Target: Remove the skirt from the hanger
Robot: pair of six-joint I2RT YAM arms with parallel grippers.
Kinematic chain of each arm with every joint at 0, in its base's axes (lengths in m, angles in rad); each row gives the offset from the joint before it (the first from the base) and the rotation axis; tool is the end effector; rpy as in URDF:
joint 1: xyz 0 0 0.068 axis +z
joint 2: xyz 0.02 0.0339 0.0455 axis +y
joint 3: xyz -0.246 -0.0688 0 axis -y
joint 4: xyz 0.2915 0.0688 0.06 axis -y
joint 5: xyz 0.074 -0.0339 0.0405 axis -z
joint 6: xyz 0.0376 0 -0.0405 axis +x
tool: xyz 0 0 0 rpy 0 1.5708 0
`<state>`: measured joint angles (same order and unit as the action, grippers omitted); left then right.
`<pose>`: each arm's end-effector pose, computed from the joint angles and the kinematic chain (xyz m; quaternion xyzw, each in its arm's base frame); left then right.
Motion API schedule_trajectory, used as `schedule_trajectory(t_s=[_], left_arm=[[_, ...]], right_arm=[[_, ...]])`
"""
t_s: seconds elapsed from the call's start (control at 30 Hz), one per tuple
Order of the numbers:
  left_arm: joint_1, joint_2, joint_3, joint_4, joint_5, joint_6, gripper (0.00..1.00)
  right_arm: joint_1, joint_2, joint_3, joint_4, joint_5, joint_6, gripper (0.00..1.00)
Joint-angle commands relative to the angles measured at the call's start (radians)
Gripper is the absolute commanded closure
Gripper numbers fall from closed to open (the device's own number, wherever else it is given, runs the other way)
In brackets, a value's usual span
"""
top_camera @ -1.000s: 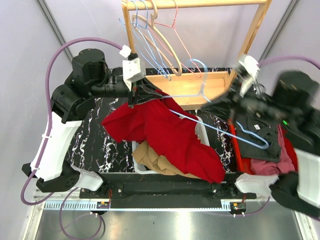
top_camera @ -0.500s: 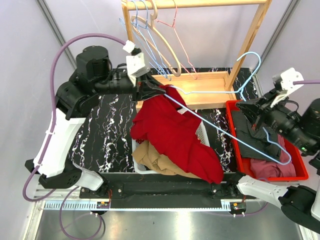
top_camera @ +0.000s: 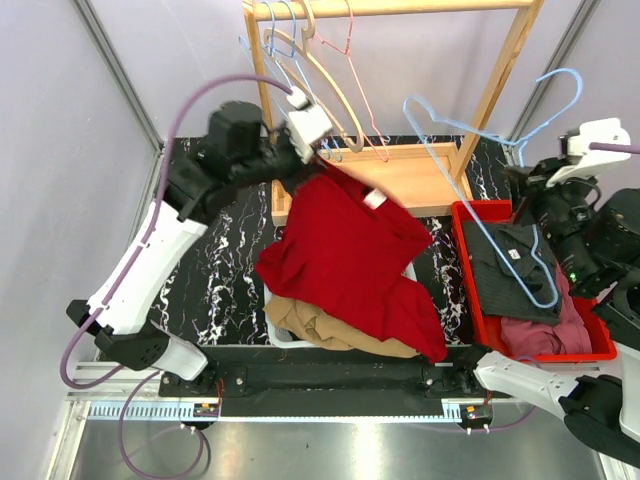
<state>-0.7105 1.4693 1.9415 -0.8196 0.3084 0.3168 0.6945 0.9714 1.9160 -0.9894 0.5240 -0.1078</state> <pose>0.2432 -0.2243 0.5069 0.4743 0.6612 -0.2343 0.5319 0.0965 0.0559 0.5832 -0.1078 0.7126 0.0138 0.6931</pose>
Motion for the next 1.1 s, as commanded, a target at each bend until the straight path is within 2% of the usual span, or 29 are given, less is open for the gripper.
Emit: schedule_trajectory(t_s=[0.0, 0.1, 0.17, 0.23, 0.27, 0.37, 0.43, 0.6, 0.7, 0.77, 0.8, 0.93, 1.07], left_arm=[[0.15, -0.04, -0.008, 0.111, -0.025, 0.008, 1.0], [0.178, -0.056, -0.055, 0.109, 0.015, 0.004, 1.0], [0.165, -0.072, -0.101, 0.099, 0.14, -0.008, 1.0], [0.114, -0.076, -0.104, 0.067, 0.152, -0.045, 1.0], [0.042, -0.076, -0.098, 0.048, 0.129, -0.045, 1.0], [-0.065, -0.072, -0.047, -0.009, 0.139, -0.062, 1.0], [-0.095, -0.075, -0.056, -0.029, 0.141, -0.088, 1.0], [-0.138, -0.11, -0.344, -0.032, 0.081, -0.007, 1.0], [-0.144, -0.141, -0.521, -0.041, 0.035, 0.037, 1.0], [-0.144, -0.142, -0.574, -0.105, 0.008, 0.065, 1.0], [-0.144, -0.136, -0.581, -0.128, 0.008, 0.068, 1.0], [-0.15, -0.063, -0.567, -0.217, 0.101, 0.054, 0.98], [-0.173, 0.041, -0.559, -0.207, 0.097, 0.053, 0.98]], right_arm=[[-0.003, -0.028, 0.005, 0.169, 0.123, 0.003, 1.0], [-0.003, -0.023, 0.006, 0.16, 0.11, 0.007, 1.0], [-0.004, -0.011, 0.006, 0.161, 0.107, 0.008, 1.0], [-0.004, 0.012, 0.006, 0.159, 0.107, 0.007, 1.0], [-0.004, 0.021, 0.005, 0.163, 0.111, 0.002, 1.0], [-0.003, 0.055, -0.008, 0.173, 0.136, -0.01, 1.0], [-0.003, 0.081, -0.017, 0.187, 0.154, -0.016, 1.0], [-0.009, 0.145, -0.029, 0.227, 0.176, -0.05, 1.0], [-0.079, 0.196, -0.026, 0.244, 0.13, -0.049, 1.0], [-0.213, 0.227, -0.023, 0.248, 0.006, 0.002, 1.0], [-0.249, 0.242, -0.025, 0.259, -0.045, 0.017, 1.0], [-0.3, 0.306, -0.012, 0.316, -0.062, 0.016, 1.0], [-0.335, 0.41, 0.107, 0.321, -0.114, 0.023, 1.0]])
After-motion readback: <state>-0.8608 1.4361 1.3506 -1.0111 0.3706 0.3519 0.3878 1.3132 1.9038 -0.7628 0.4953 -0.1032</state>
